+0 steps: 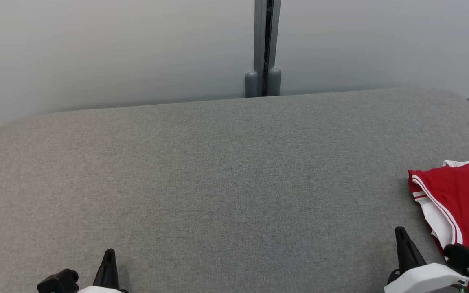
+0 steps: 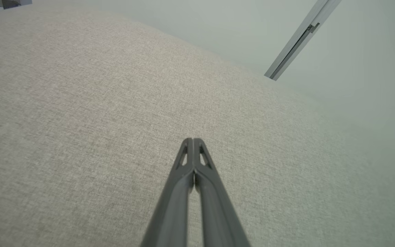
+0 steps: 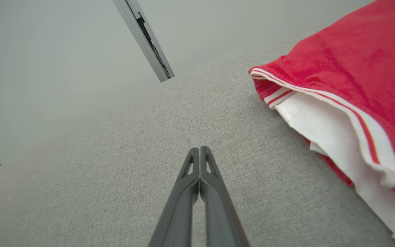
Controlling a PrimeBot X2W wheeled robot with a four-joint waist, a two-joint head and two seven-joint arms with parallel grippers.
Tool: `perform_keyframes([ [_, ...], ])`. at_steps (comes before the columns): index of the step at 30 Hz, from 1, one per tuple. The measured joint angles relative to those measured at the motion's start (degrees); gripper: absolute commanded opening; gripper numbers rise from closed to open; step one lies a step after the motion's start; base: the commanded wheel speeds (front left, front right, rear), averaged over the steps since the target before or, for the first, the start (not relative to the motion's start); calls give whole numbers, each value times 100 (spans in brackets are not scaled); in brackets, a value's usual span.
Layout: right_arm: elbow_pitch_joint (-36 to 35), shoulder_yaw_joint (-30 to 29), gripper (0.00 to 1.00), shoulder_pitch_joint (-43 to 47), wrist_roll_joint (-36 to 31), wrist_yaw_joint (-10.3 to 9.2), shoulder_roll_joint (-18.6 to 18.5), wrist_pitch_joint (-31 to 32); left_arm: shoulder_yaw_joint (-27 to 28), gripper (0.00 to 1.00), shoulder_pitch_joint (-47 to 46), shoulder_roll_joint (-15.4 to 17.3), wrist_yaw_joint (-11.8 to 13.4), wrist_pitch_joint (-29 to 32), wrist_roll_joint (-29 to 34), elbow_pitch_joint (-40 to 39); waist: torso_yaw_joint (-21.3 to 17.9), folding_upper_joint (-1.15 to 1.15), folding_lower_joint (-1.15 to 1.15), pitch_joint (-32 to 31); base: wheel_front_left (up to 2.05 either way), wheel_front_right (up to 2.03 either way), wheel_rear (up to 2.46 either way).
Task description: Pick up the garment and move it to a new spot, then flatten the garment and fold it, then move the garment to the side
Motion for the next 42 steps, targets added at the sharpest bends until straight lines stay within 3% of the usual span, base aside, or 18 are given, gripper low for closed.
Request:
perform_keyframes([
  [42, -743, -265, 0, -69, 3384, -1, -40, 857, 416, 0, -324, 30, -474, 836, -3164, -592, 77, 0, 0, 1, 0, 0, 0],
])
